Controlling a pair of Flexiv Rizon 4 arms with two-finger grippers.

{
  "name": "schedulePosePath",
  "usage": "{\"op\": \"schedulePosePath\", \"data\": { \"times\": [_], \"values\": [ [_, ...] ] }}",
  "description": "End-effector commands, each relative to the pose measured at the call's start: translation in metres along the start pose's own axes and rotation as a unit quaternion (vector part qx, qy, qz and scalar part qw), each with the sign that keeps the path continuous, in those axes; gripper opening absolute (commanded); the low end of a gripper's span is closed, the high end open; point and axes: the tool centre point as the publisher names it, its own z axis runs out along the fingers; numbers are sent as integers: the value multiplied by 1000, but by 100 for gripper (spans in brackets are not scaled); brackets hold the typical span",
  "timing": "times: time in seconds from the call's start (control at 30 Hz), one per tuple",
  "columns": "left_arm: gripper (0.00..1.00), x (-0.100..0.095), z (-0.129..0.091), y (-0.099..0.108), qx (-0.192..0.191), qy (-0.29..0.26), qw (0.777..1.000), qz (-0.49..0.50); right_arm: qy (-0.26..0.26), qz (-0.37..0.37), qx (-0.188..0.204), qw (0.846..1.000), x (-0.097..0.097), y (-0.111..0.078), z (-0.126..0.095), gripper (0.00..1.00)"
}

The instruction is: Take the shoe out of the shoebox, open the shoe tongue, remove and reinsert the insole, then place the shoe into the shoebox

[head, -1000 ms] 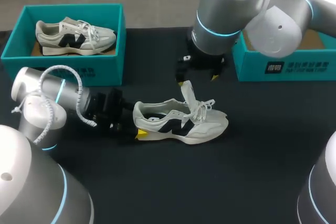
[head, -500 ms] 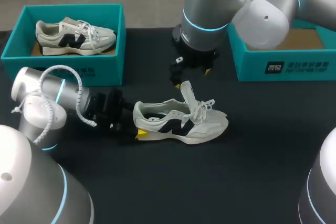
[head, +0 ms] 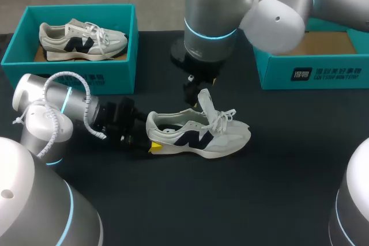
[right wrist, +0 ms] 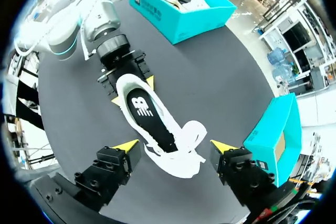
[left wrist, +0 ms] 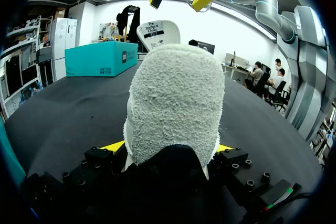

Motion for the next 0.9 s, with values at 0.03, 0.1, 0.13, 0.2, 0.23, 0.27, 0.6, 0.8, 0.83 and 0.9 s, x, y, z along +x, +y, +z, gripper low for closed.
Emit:
{"op": "schedulePosePath", "data": {
  "times": [0.03,0.1,0.13,0.2,0.23,0.27,0.6,0.8,0.83,0.9],
  "values": [
    [0,1,2,3,-1,1,1000,0,-7,-78,58,995,12,14,1,0],
    [0,1,2,3,-1,1,1000,0,-5,-79,53,995,17,15,1,0],
    [0,1,2,3,-1,1,1000,0,-4,-86,50,995,20,17,1,0],
    [0,1,2,3,-1,1,1000,0,-5,-93,50,994,26,20,1,0],
    [0,1,2,3,-1,1,1000,0,-4,-93,50,994,27,20,2,0],
    [0,1,2,3,-1,1,1000,0,-4,-93,49,994,29,21,2,0],
    [0,1,2,3,-1,1,1000,0,11,-83,49,995,40,16,10,0],
    [0,1,2,3,-1,1,1000,0,27,-84,54,995,48,12,22,0],
    [0,1,2,3,-1,1,1000,0,29,-84,54,995,49,12,24,0],
    [0,1,2,3,-1,1,1000,0,29,-92,54,994,51,14,29,0]
  ]
}}
